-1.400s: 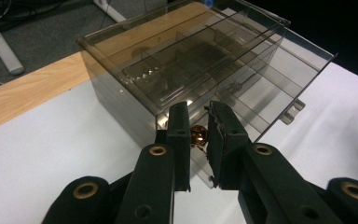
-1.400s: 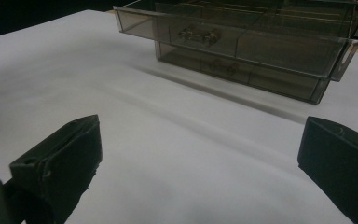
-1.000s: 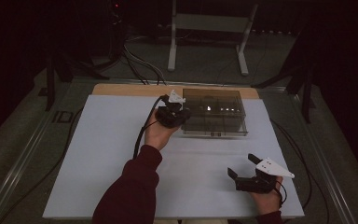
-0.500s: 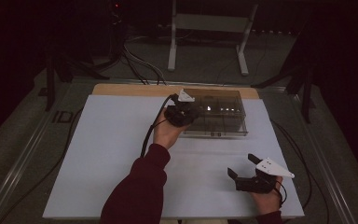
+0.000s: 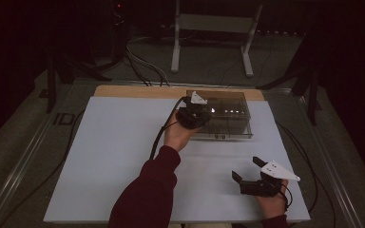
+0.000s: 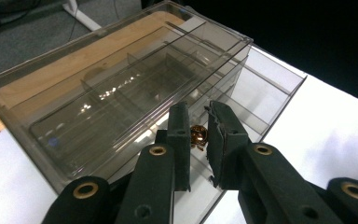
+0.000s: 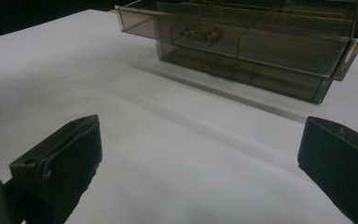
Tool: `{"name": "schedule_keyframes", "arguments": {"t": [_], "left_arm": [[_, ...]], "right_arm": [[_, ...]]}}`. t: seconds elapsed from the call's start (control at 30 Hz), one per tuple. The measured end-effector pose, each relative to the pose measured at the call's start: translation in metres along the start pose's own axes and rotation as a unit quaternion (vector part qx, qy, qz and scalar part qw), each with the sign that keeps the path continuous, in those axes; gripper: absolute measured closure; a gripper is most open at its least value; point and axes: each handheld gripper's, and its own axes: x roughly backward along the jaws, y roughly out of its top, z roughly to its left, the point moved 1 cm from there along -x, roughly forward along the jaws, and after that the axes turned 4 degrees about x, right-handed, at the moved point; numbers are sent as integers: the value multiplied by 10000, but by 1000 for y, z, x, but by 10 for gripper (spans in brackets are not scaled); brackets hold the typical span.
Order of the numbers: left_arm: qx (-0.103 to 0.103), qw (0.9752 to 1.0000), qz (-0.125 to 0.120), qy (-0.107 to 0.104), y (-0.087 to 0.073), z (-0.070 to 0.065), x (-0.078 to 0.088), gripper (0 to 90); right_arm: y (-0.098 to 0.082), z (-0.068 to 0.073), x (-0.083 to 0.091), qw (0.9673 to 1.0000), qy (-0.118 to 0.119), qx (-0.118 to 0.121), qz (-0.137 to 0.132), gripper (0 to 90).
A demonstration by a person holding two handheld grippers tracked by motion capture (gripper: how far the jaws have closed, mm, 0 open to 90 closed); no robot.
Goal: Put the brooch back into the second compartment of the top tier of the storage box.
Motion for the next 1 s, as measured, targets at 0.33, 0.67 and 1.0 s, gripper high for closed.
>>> {"name": "schedule_keyframes", "arguments": {"t": [0.33,0.67,1.0], "left_arm": [[-56,9999,50,-88,2,-11,-13,808],[-119,9997,161,-168,2,-19,-27,808],[-114,9992,361,-130,-3,-22,-43,807]], "right_arm": [[0,0,0,10000,15,10,3,0],[0,1,-1,10000,28,18,9,0],[0,1,-1,10000,33,25,16,0]]}}
